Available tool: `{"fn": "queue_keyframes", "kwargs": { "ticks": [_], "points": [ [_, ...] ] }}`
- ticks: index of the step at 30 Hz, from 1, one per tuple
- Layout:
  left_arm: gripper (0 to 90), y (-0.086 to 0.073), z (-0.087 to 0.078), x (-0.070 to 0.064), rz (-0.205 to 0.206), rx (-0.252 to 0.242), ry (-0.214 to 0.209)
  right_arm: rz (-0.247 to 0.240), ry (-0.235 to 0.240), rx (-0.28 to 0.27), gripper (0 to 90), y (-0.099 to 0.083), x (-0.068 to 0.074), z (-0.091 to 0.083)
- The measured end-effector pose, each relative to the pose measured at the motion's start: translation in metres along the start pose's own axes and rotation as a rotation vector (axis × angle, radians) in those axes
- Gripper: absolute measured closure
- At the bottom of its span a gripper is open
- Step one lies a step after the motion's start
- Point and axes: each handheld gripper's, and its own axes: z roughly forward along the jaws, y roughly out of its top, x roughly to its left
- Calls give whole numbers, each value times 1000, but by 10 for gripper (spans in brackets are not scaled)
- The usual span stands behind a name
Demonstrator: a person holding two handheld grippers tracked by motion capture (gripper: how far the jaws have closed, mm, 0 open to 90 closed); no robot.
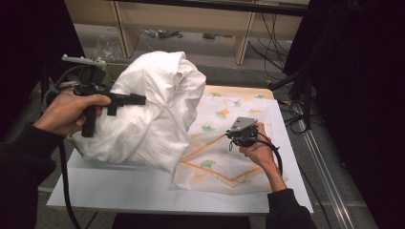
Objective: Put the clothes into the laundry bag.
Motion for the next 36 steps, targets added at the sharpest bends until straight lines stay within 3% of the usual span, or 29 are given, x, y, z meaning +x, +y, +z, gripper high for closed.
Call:
{"fn": "queue_keyframes", "kwargs": {
  "ticks": [4,5,6,7,10,14,16,21,24,26,27,31,36],
  "points": [
    [558,-17,15,-25,15,30,-72,-1,5,1,872,1,0,-2],
    [557,-23,20,-30,-1,46,-110,-29,8,-12,873,3,-3,-2],
    [556,-29,26,-34,-28,55,-132,-2,-2,-11,873,4,-3,-5],
    [555,-35,32,-39,-32,76,-159,-27,0,-25,873,5,-6,-7],
    [555,-55,54,-49,-44,117,-222,-2,-9,-40,873,8,-8,-14],
    [554,-77,84,-52,-2,167,-226,7,-25,-84,873,10,-15,-22],
    [554,-88,99,-46,-19,173,-245,19,-23,-101,873,11,-16,-26],
    [553,-105,131,-34,10,222,-194,19,-33,-128,873,16,-17,-35],
    [552,-112,147,-30,31,238,-184,19,-49,-134,875,18,-17,-39],
    [552,-119,158,-31,18,252,-190,2,-59,-147,877,20,-18,-42],
    [551,-122,162,-32,22,263,-192,19,-68,-149,879,21,-17,-45],
    [549,-127,182,-36,42,276,-190,23,-76,-167,881,29,-13,-56],
    [541,-123,194,-47,61,313,-199,-22,-64,-157,881,37,-6,-59]
  ]
}}
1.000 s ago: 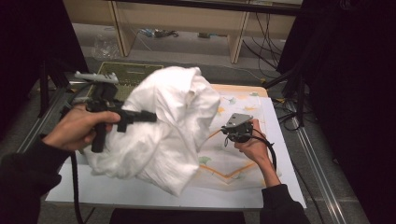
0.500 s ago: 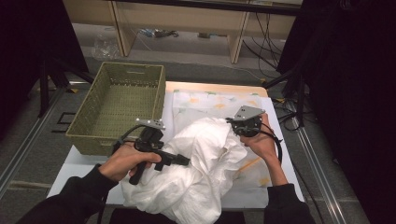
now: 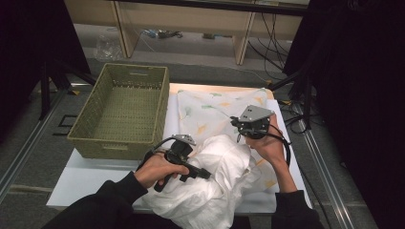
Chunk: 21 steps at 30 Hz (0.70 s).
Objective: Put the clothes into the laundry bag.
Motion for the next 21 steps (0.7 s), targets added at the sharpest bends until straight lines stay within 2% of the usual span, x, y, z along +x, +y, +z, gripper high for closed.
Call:
{"fn": "queue_keyframes", "kwargs": {
  "ticks": [1,2,3,5,6,7,10,11,13,14,15,16,17,19,21],
  "points": [
    [541,3,1,0,14,0,1,-8,1,1,881,0,0,1],
    [541,5,1,1,12,-2,19,-8,0,0,881,0,0,2],
    [541,8,1,4,-9,-3,37,-9,3,1,881,0,1,2],
    [541,12,0,15,-55,-23,131,5,-2,7,881,1,2,0],
    [542,15,-6,21,-68,18,175,-3,5,10,881,2,2,-2],
    [541,18,-12,26,-84,28,207,-6,14,13,882,3,3,-3],
    [534,28,-28,38,-103,-10,260,-26,31,14,883,6,8,-1],
    [528,29,-27,39,-117,-28,267,-40,27,10,883,7,9,0],
    [512,27,-16,41,-83,-12,291,-37,17,16,884,10,10,2],
    [500,24,-5,43,-79,1,293,-40,12,20,885,10,10,2],
    [495,21,6,45,-99,19,272,-44,13,19,885,10,10,2],
    [492,19,19,46,-123,9,250,-40,10,26,885,10,10,1],
    [490,17,31,47,-128,14,236,-43,11,21,885,11,11,1],
    [488,20,47,47,-113,44,231,-56,12,11,885,14,11,-1],
    [491,28,50,46,-96,43,251,-63,25,2,885,18,14,-5]
  ]
}}
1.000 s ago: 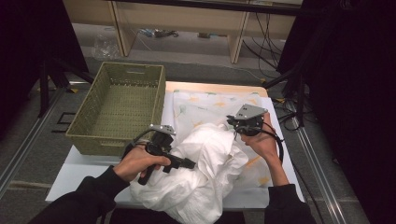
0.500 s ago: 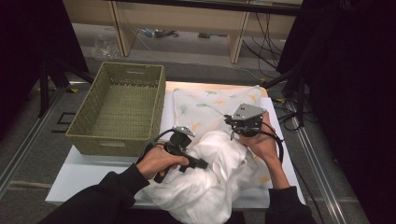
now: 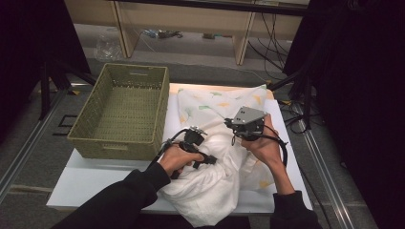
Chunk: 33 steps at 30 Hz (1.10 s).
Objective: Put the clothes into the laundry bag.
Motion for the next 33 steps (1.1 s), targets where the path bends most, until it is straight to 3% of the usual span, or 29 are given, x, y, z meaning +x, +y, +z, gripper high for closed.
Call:
{"fn": "queue_keyframes", "kwargs": {
  "ticks": [2,3,4,5,7,9,11,13,17,19,22,24,27,28,30,31,33],
  "points": [
    [501,8,-6,1,-16,-39,17,-1,2,-2,885,3,2,-4],
    [504,12,-14,9,43,9,38,-9,15,-4,885,4,2,-6],
    [506,15,-15,12,-3,-44,58,0,5,-5,885,5,3,-7],
    [509,19,-17,19,-9,-52,77,-19,6,-4,885,4,3,-8],
    [507,21,-11,30,-56,-98,102,-17,14,3,885,4,4,-6],
    [488,19,4,34,-93,-111,124,-17,12,17,886,3,5,-3],
    [438,17,19,31,-99,-94,133,-20,16,35,886,0,6,1],
    [376,19,22,24,-86,-87,133,-20,17,47,886,-2,6,3],
    [272,23,-2,16,-37,-112,146,-2,9,51,886,-7,1,1],
    [257,23,-19,8,-8,-182,171,13,5,52,886,-10,0,1],
    [249,19,-40,0,9,-209,129,18,3,55,886,-12,-1,1],
    [244,12,-55,-2,15,-206,107,20,2,55,886,-12,-1,-1],
    [217,-5,-74,-2,52,-190,133,17,1,57,886,-12,-1,-2],
    [204,-10,-77,-2,66,-186,121,23,-1,59,886,-12,0,-2],
    [204,-20,-80,4,121,-94,108,-1,6,54,886,-12,-1,0],
    [195,-24,-78,5,123,-63,115,2,5,55,885,-12,-1,1],
    [160,-31,-68,10,148,-30,110,14,3,58,885,-11,0,1]
  ]
}}
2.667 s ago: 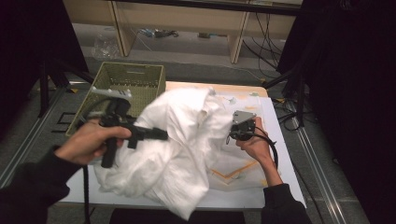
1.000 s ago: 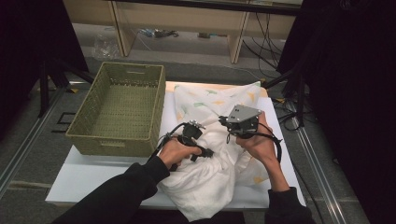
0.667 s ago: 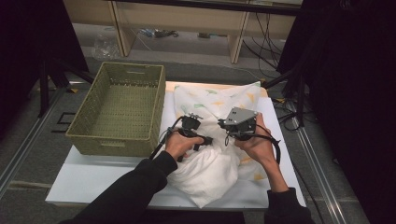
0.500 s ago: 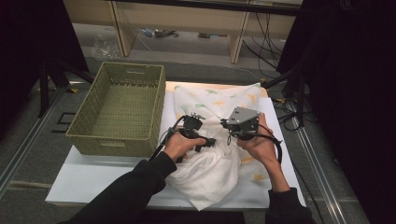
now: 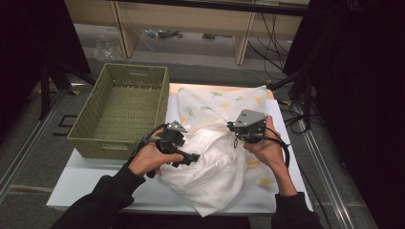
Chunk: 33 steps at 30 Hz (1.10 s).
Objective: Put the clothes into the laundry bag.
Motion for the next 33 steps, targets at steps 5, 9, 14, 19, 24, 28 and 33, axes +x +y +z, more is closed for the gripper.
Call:
{"fn": "queue_keyframes", "kwargs": {
  "ticks": [5,9,14,19,24,28,33],
  "points": [
    [229,2,41,-1,-15,38,-66,-7,3,7,886,2,3,3],
    [618,19,53,-14,26,17,-103,-15,18,2,886,3,3,3],
    [682,54,49,-24,25,-78,-108,-20,41,-39,887,9,2,-8],
    [667,54,85,4,2,-44,36,-24,31,-42,887,12,2,-20],
    [498,44,86,5,-61,-99,24,-10,35,-13,887,3,-1,-15],
    [298,41,43,-9,24,-143,46,4,35,-6,887,-2,-3,-11],
    [185,18,4,-11,64,-121,114,17,32,1,886,-2,-2,-11]
  ]
}}
